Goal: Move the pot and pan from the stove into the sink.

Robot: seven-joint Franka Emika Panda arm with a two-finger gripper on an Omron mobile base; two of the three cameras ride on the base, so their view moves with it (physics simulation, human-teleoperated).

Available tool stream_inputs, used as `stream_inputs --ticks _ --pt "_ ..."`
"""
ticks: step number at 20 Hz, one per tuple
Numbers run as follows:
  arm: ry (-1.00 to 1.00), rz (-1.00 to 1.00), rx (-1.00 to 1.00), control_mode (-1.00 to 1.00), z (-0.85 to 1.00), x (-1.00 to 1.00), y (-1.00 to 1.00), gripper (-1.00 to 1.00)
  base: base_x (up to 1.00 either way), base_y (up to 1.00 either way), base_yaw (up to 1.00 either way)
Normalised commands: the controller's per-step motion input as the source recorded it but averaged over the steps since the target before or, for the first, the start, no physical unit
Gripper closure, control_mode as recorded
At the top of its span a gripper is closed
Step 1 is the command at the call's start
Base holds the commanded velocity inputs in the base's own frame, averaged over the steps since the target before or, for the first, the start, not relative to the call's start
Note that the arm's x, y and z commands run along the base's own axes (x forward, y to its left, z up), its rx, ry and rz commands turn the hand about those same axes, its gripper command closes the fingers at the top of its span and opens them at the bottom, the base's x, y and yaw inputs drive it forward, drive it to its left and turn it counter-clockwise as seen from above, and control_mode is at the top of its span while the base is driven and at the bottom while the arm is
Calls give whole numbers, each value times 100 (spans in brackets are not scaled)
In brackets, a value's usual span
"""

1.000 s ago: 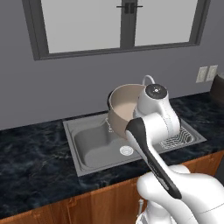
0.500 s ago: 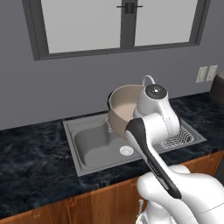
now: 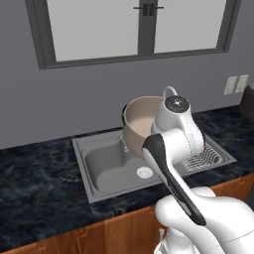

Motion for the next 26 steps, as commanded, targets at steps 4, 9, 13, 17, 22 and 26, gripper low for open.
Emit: stream_inputs --ticks 4,9,13,17,22,26 --pt "0 0 0 100 0 0 0 100 34 12 0" --pt "0 0 0 100 0 0 0 100 10 3 0" --pt "0 0 0 -100 0 4 0 100 0 0 0" --pt "0 0 0 -100 -16 53 26 100 0 0 0" --pt "-1 -2 0 -100 -16 50 26 100 0 0 0" --pt "-3 -3 0 -100 -9 41 10 100 0 0 0"
